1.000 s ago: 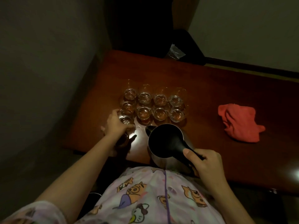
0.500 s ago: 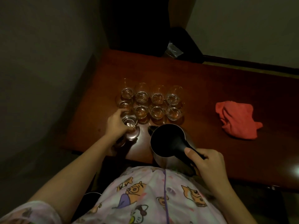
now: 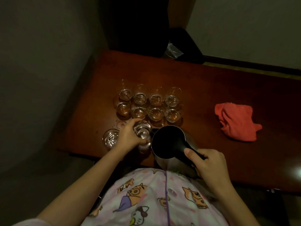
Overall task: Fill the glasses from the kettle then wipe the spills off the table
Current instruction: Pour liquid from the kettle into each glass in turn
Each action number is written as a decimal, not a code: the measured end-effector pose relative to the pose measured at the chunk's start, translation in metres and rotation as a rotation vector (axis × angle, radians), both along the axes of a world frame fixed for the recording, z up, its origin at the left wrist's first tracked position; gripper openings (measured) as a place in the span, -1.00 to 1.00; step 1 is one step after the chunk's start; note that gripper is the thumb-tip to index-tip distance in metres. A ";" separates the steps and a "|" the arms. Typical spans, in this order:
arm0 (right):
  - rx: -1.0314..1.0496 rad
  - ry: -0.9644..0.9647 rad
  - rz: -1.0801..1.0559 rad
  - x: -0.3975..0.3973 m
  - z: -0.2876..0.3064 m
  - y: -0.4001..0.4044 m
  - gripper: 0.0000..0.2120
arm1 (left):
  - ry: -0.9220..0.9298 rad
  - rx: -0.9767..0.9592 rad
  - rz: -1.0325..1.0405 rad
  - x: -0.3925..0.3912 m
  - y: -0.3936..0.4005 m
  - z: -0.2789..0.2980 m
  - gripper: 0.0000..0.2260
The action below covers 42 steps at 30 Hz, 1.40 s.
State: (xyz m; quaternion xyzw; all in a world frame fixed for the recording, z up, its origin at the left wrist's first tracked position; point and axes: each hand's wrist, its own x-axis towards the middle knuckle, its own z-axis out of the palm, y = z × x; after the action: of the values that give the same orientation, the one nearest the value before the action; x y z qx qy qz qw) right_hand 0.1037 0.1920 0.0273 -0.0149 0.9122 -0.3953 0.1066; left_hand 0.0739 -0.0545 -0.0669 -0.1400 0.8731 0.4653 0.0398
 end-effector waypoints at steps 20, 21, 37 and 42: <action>0.196 -0.020 0.091 -0.013 0.020 -0.004 -0.46 | -0.046 0.008 -0.002 -0.002 0.007 -0.005 -0.29; 0.205 -0.016 0.096 -0.013 0.020 -0.005 -0.46 | -0.044 0.009 0.000 -0.003 0.007 -0.005 -0.29; 0.226 -0.035 0.095 -0.015 0.022 -0.006 -0.48 | -0.072 0.028 0.013 -0.004 0.009 -0.002 -0.29; 0.227 -0.043 0.089 -0.015 0.023 -0.006 -0.48 | -0.082 0.030 0.009 -0.005 0.009 0.000 -0.28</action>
State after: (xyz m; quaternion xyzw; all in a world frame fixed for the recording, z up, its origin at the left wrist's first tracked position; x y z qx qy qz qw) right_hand 0.0887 0.1863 0.0504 -0.0349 0.9470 -0.2847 0.1447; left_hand 0.0691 -0.0451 -0.0668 -0.1625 0.8630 0.4723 0.0757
